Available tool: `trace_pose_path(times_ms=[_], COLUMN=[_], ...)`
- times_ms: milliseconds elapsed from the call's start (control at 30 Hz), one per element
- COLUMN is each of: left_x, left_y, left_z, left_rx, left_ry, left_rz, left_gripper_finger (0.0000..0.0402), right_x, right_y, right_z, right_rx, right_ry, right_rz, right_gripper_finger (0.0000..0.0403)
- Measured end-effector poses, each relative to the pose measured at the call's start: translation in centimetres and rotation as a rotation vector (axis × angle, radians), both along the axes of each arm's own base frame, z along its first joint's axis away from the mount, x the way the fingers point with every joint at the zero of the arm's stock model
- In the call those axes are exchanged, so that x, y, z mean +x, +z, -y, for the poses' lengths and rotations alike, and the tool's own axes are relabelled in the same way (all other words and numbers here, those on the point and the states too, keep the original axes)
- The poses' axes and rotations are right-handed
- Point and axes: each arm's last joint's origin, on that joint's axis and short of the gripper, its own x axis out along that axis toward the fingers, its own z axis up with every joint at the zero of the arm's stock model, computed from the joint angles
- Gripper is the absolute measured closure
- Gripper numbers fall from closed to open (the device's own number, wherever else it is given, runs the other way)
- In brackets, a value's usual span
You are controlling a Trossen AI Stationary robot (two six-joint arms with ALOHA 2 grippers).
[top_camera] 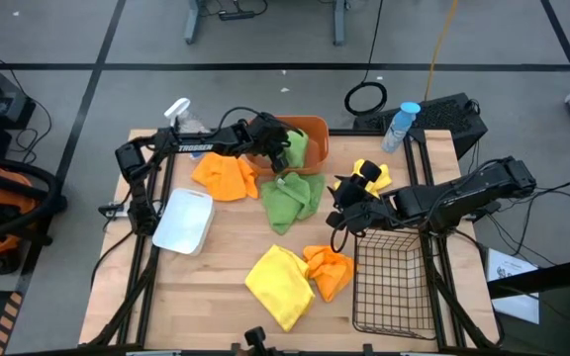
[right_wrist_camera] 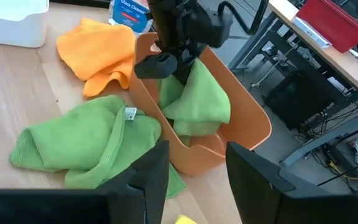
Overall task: Sort microfiber towel by color & place in baskets
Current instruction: Put the bottom green microfiber cloth into the orange bin
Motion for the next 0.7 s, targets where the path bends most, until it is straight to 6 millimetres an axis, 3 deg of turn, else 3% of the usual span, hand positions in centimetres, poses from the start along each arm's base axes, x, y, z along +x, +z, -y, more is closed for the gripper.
trace_pose_path(times_ms=[300,700], left_x=[-0.1,-0.5], left_y=[0.0,-0.9], left_z=[-0.1,0.4], left_rx=[0.033,0.008], left_ry=[0.04,0.016], left_rz=[-0.028,-0.12], left_gripper_finger=[0.0378,0.0261], right_x=[-0.5,-0.5], right_y=[-2.4,-2.5], right_z=[0.3,0.2], right_rx=[-0.008,-0.01], right_ry=[-0.049,-0.048], right_rz=[-0.018,-0.017], right_gripper_finger=[0.0253,0.0253])
